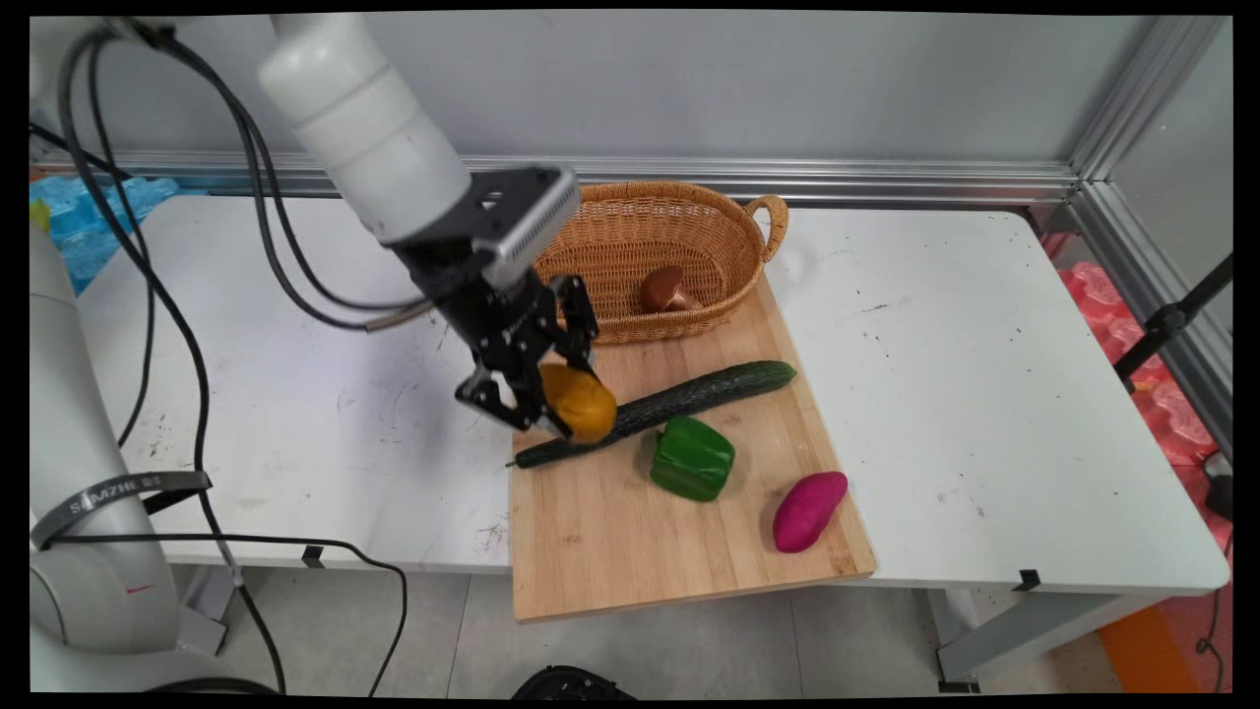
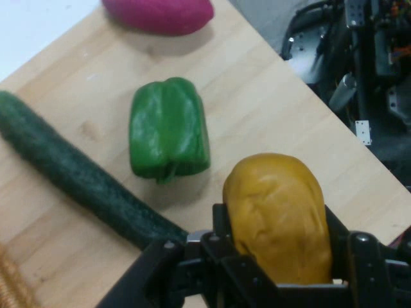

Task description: Place the picked object on the cutting board

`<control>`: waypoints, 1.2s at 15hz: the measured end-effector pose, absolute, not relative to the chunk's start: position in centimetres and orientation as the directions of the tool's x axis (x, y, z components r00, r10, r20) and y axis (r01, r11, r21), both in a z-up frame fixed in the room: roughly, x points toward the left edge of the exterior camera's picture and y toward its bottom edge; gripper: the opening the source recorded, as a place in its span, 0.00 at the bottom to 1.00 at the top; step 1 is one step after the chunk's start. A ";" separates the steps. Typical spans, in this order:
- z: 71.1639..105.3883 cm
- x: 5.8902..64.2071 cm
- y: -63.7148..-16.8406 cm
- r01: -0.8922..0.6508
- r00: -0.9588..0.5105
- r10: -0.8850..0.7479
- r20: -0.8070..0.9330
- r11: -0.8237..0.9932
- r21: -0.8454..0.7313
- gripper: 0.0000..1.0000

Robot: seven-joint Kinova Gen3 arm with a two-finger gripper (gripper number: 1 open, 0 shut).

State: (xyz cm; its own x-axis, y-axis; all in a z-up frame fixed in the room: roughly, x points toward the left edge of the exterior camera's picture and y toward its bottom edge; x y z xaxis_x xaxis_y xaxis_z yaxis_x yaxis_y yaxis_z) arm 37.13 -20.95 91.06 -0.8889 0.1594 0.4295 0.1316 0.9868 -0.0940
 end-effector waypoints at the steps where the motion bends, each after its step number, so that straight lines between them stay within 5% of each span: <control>1: 90.3 36.7 -20.8 0.151 -0.889 0.179 0.422 0.984 -0.099 0.00; 18: 80.1 32.7 -19.2 0.281 -0.891 0.287 0.351 0.957 -0.068 0.00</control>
State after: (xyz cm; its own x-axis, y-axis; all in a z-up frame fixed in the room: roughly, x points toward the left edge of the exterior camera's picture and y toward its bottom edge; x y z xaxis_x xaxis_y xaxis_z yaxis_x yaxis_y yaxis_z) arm 32.70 -19.16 80.13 -0.8913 0.2870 0.3511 0.2815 0.9572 -0.0678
